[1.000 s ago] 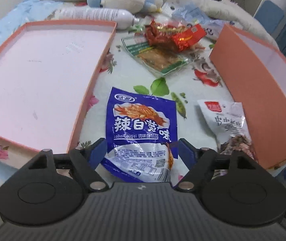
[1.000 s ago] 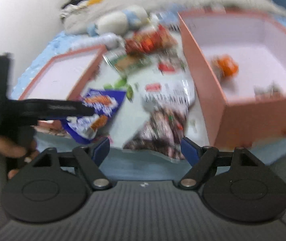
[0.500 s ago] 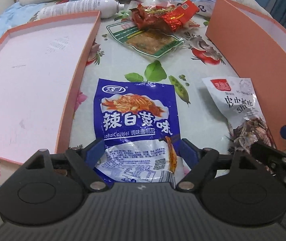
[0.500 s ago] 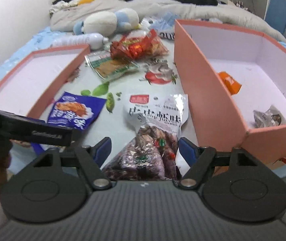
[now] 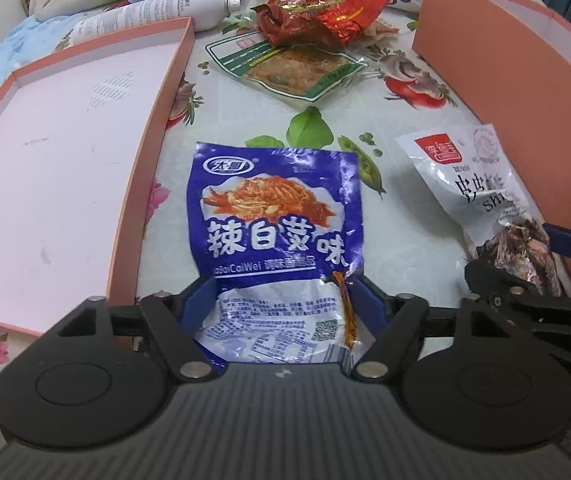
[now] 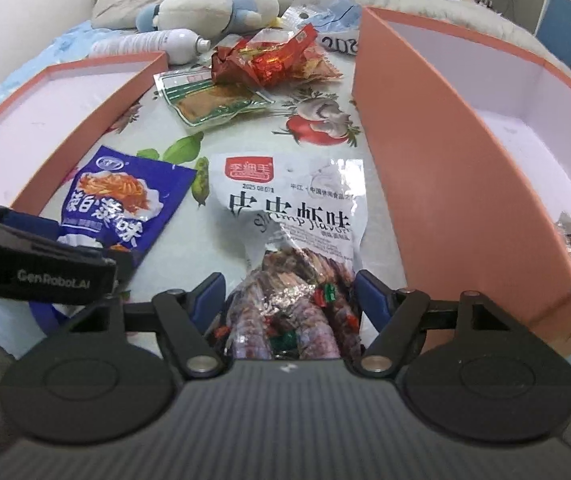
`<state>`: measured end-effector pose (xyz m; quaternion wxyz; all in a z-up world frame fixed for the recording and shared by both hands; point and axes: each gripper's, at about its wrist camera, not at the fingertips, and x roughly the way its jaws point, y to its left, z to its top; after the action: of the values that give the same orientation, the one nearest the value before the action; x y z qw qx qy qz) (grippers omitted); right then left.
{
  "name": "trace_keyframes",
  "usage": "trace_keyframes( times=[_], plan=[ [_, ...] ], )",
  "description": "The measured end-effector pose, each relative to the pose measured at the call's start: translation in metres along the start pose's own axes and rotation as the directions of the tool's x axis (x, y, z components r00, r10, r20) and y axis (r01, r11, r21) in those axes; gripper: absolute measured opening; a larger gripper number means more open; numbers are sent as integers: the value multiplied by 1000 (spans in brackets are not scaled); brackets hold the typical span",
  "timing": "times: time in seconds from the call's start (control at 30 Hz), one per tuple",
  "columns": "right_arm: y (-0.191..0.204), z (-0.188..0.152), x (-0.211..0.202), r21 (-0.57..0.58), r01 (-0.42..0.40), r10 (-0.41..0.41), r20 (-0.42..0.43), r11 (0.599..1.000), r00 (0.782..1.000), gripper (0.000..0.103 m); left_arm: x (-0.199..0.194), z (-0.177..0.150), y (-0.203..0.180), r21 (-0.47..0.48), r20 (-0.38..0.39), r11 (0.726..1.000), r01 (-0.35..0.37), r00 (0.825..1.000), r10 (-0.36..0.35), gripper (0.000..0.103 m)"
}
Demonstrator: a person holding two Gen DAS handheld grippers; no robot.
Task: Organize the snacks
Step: 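Lift the blue packet with the left gripper while the right gripper lifts the white bag, then carry the blue packet and white bag up toward the boxes with both grippers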
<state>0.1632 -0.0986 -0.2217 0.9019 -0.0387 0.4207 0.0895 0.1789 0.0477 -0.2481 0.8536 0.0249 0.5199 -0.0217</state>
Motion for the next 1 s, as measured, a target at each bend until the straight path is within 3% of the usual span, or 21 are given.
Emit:
trace_keyframes(
  times=[0.33, 0.53, 0.73, 1.0],
  plan=[
    [-15, 7, -10, 23, -38, 38, 28, 999, 999, 44, -2, 10, -3, 11, -14, 1000, -26, 1000, 26, 49],
    [-21, 9, -34, 34, -60, 58, 68, 998, 996, 42, -19, 15, 6, -52, 4, 999, -7, 1000, 7, 46],
    [-27, 15, -70, 66, -86, 76, 136, 994, 988, 42, -57, 16, 9, -124, 71, 992, 20, 997, -11, 46],
    [-31, 27, -135, 55, -79, 61, 281, 995, 958, 42, -120, 15, 4, -177, 173, 982, 61, 985, -30, 46]
  ],
)
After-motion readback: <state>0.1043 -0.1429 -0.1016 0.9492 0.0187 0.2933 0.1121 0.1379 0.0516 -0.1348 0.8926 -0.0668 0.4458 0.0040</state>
